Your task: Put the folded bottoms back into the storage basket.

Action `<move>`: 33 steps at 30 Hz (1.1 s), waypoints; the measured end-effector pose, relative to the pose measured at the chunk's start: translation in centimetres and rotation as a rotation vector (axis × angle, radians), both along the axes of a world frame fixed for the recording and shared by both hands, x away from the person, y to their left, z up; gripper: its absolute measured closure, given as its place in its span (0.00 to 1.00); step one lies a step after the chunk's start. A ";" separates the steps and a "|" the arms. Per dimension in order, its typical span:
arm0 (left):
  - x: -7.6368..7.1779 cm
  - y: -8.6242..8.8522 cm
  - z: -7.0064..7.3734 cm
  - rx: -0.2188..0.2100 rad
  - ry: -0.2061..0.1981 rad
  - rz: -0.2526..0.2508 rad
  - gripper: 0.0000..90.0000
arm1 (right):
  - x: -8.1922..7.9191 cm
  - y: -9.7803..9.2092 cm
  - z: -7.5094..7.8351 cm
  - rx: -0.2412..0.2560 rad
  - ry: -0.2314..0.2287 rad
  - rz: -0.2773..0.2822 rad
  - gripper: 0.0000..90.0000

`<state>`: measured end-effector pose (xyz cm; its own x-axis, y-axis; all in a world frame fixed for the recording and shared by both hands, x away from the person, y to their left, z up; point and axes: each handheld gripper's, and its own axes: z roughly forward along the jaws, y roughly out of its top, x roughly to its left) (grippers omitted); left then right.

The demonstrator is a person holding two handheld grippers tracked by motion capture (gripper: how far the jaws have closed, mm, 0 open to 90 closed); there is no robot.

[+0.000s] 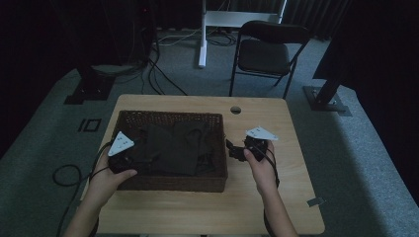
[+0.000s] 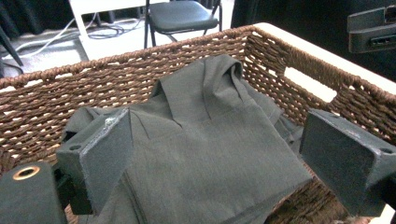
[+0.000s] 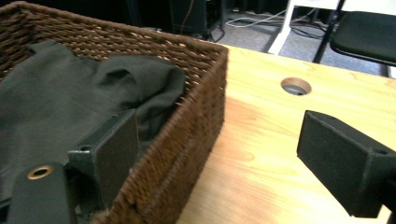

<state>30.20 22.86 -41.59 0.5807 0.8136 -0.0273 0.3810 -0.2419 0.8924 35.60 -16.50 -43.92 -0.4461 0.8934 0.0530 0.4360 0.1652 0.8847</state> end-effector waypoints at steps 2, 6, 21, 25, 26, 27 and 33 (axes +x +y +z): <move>-0.4 -0.1 -0.1 -0.005 -0.002 -0.006 0.12 | -0.1 -0.4 -0.4 -0.003 0.007 -0.002 0.14; -1.3 -0.2 -0.4 -0.013 -0.002 -0.022 0.12 | -0.5 -1.1 -1.0 -0.006 0.011 -0.012 0.14; -4.3 -0.2 -1.8 -0.035 -0.003 -0.054 0.12 | -1.7 -3.7 -3.7 0.002 0.043 -0.058 0.14; -5.2 -0.1 -2.0 -0.030 -0.011 -0.058 0.12 | -2.0 -4.2 -4.2 0.000 0.051 -0.067 0.14; -5.5 0.0 -2.0 -0.029 -0.017 -0.062 0.12 | -2.1 -4.5 -4.5 0.000 0.056 -0.071 0.14; -5.9 0.1 -2.2 -0.034 -0.015 -0.066 0.12 | -2.3 -5.1 -4.9 0.002 0.061 -0.084 0.14; -7.0 0.4 -3.3 -0.041 0.003 -0.070 0.12 | -2.8 -6.1 -5.9 -0.003 0.078 -0.101 0.14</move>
